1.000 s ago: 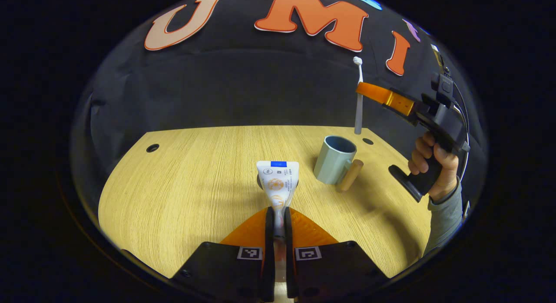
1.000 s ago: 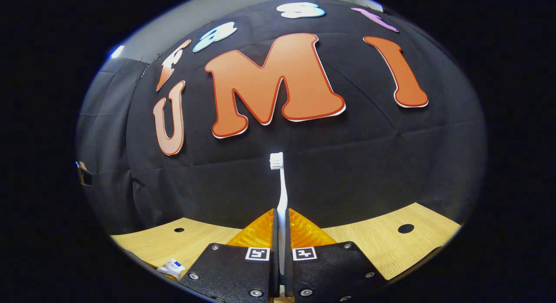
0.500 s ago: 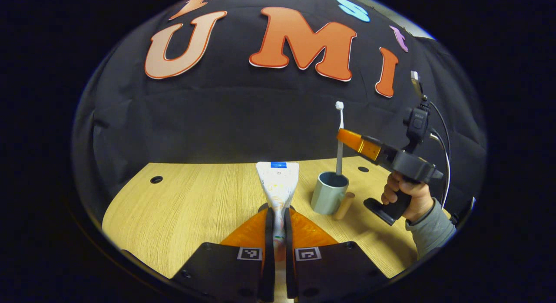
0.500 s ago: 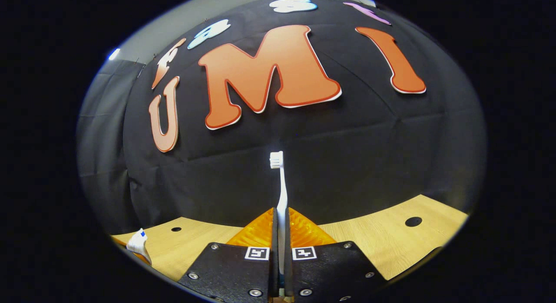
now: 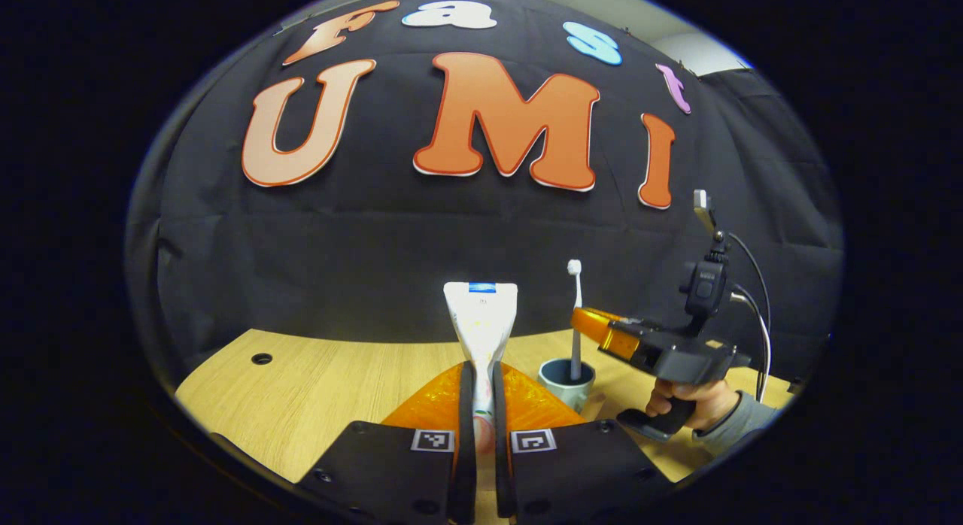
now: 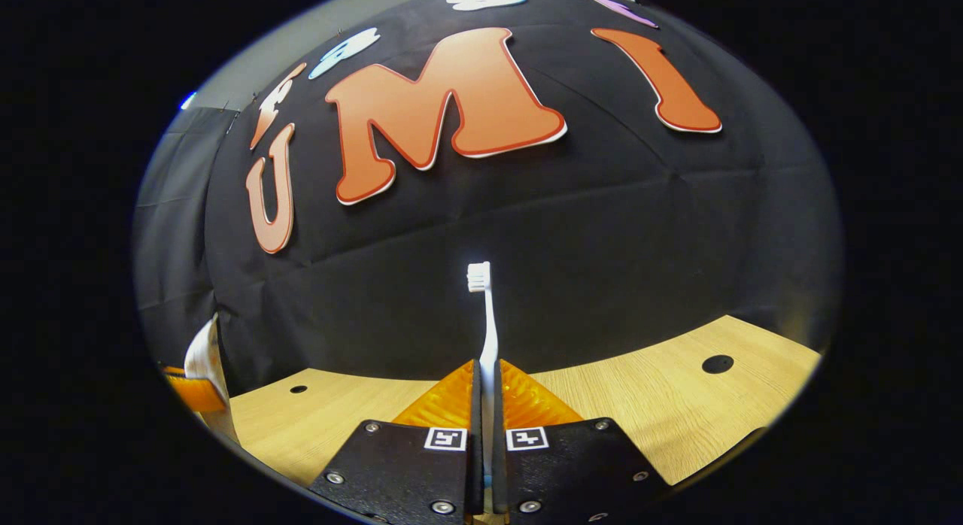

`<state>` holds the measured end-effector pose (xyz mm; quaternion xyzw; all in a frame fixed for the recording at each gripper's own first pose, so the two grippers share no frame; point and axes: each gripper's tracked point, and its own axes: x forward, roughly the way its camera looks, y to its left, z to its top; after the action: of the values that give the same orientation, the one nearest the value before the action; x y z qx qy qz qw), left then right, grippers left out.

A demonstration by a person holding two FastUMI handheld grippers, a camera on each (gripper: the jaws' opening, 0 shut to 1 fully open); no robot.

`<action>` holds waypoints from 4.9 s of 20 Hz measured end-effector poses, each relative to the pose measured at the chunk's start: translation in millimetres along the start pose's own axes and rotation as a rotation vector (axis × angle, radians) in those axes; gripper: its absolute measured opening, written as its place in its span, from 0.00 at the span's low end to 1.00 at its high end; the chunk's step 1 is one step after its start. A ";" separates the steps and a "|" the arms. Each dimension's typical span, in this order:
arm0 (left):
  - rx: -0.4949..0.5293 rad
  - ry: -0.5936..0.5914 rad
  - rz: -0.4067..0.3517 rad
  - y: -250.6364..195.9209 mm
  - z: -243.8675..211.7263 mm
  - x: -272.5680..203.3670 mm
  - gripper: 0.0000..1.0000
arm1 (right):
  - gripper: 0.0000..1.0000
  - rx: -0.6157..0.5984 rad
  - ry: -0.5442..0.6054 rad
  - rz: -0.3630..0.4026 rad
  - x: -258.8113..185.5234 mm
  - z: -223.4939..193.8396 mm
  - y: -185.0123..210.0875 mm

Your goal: Put the toothbrush and toothpaste on the desktop into the cup, then pick up the cup and place it on the coaster on the desktop.

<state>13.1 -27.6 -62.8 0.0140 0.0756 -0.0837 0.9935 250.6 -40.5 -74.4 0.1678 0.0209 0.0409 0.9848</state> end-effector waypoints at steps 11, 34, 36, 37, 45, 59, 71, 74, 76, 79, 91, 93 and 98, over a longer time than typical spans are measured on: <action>-0.054 -0.171 0.010 -25.2 18.4 52.7 0.13 | 0.27 -0.005 0.132 0.023 -34.6 -22.6 -12.5; -0.089 -0.308 -0.120 -92.3 12.2 118.0 0.16 | 0.80 -0.185 0.103 0.052 -190.9 13.7 -43.3; -0.056 -0.300 -0.126 -98.0 3.4 130.0 0.16 | 0.80 -0.167 0.104 0.050 -196.9 12.8 -47.3; -0.043 -0.294 -0.133 -102.3 -1.6 135.4 0.16 | 0.80 -0.159 0.105 0.049 -198.7 11.9 -49.1; 0.034 -0.193 -0.163 -125.9 -44.8 160.9 0.18 | 0.80 -0.135 0.098 0.036 -207.1 14.1 -59.2; 0.000 -0.099 -0.254 -87.8 -23.8 98.8 0.74 | 0.80 -0.184 0.154 0.033 -190.6 8.6 -28.3; 0.065 -0.103 -0.045 6.2 9.7 6.2 0.96 | 0.80 -0.242 0.348 -0.007 -147.4 -4.9 13.1; 0.109 -0.123 0.017 33.5 22.2 -16.5 0.97 | 0.80 -0.231 0.426 -0.026 -135.5 -10.8 21.3; 0.116 -0.129 0.051 48.0 28.3 -32.2 0.98 | 0.80 -0.247 0.481 -0.056 -130.0 -16.8 21.8; 0.078 -0.087 0.109 68.1 16.9 -54.4 0.97 | 0.80 -0.238 0.555 -0.089 -124.7 -25.0 22.0; 0.006 0.017 0.231 113.8 -30.1 -133.2 0.98 | 0.73 -0.110 0.863 -0.138 -83.5 -86.8 24.5; 0.012 0.020 0.259 122.1 -30.8 -136.8 0.97 | 0.78 -0.087 0.926 -0.199 -81.3 -104.0 15.5; 0.004 0.057 0.270 127.3 -45.0 -135.4 0.98 | 0.54 -0.065 1.007 -0.263 -78.2 -134.7 2.4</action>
<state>-104.1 122.0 -84.7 0.0286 0.1011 0.0512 0.9932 165.2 -0.8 -198.5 0.0925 0.5115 -0.0071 0.8543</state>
